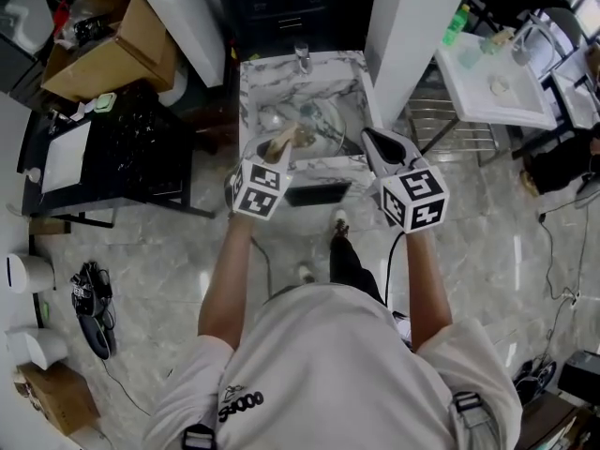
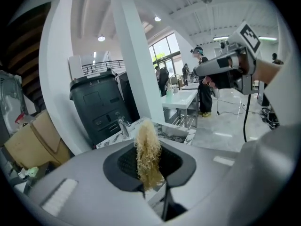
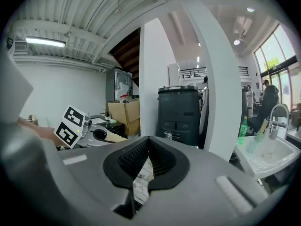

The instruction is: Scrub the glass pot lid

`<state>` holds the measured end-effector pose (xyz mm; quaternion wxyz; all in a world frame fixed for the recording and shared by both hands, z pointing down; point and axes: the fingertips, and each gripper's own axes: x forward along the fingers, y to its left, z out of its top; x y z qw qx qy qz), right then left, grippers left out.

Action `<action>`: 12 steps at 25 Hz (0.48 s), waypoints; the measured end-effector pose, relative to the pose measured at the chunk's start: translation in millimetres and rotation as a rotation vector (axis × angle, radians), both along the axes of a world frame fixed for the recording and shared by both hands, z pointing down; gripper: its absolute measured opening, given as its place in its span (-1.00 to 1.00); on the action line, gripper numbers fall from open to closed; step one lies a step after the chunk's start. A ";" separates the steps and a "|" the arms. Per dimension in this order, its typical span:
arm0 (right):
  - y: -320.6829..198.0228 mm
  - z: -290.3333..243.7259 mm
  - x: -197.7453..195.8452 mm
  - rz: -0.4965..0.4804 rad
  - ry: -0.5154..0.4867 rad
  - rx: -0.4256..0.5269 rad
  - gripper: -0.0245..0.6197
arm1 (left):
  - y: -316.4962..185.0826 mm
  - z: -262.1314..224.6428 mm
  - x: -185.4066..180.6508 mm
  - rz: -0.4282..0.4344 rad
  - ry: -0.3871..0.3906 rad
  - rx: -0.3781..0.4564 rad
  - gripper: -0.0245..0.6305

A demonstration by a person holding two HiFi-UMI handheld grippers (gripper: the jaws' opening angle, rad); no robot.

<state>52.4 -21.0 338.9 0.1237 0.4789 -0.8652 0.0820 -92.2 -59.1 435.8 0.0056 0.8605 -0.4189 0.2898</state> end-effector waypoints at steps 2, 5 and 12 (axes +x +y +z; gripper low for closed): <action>13.1 -11.6 -3.5 0.001 0.001 0.021 -0.91 | 11.4 -18.4 -3.2 -0.003 0.020 0.036 -0.75; 31.1 -29.5 -9.3 0.006 0.004 0.056 -0.91 | 26.8 -45.5 -9.3 -0.010 0.050 0.088 -0.75; 65.6 -65.1 -16.0 0.018 0.022 0.141 -0.91 | 59.2 -99.4 -18.8 -0.007 0.096 0.209 -0.75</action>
